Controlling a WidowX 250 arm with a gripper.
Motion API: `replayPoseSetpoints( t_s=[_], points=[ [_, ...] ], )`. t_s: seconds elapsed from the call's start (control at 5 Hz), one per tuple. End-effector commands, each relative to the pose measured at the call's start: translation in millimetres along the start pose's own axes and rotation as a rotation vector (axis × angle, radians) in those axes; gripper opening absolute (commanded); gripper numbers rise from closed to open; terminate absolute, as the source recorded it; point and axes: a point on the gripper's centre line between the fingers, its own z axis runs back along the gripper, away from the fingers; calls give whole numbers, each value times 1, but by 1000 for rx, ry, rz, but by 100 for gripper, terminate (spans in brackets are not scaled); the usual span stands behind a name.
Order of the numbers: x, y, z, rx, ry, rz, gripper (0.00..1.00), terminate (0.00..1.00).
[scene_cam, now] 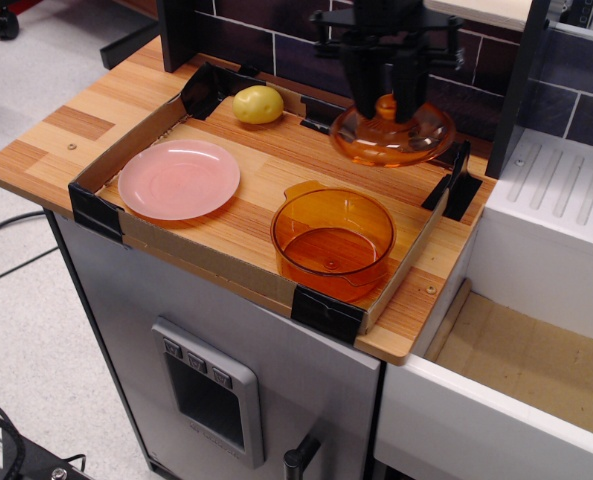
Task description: Put lid on pot
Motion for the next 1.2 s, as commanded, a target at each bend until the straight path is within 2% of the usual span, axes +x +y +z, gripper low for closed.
replayPoseSetpoints(
  t_s=[0.0,0.2,0.6,1.0],
  points=[
    [-16,4,10,53,-71,-111,0,0],
    [-16,8,5,74,-82,-131,0,0],
    [-33,15,-7,117,-101,-210,0,0],
    [-42,15,-19,140,-79,-253,0,0]
  ],
)
